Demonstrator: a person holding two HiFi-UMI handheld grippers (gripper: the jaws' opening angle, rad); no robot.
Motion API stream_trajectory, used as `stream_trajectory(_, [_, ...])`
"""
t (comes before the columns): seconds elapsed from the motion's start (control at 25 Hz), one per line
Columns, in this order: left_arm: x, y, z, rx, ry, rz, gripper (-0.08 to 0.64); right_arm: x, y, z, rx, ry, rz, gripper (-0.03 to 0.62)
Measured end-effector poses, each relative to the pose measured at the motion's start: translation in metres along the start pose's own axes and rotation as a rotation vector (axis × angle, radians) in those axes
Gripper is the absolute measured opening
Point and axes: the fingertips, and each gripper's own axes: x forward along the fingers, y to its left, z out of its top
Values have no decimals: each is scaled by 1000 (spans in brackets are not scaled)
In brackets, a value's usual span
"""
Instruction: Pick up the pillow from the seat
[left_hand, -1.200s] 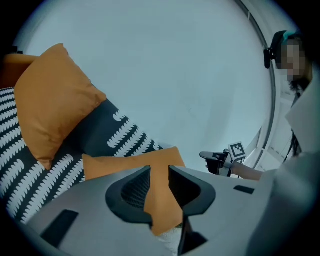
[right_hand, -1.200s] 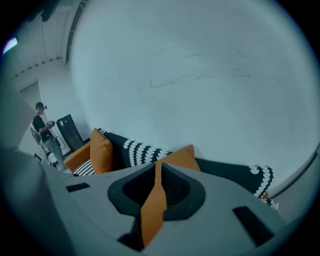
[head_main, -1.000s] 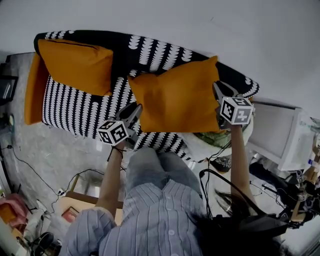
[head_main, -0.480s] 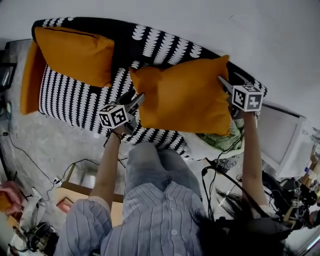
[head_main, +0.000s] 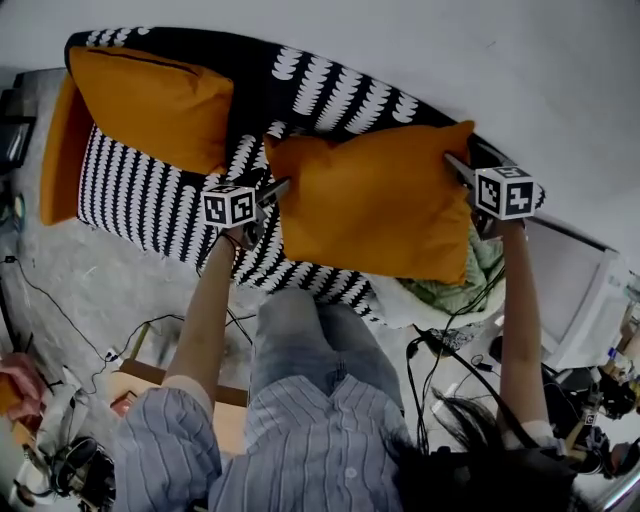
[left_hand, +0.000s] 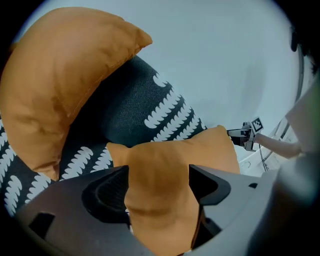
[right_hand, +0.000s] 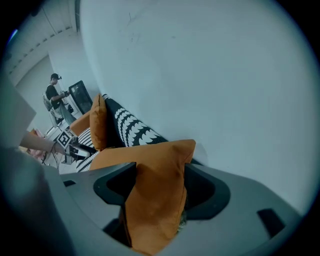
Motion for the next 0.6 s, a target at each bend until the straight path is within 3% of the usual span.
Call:
stream_trajectory(0.32, [32, 12, -13, -104, 25, -104, 404, 16, -3, -3, 12, 49, 81, 287])
stream_trajectory(0.6, [50, 12, -15, -168, 22, -162, 405, 27, -2, -6, 17, 42, 92, 282])
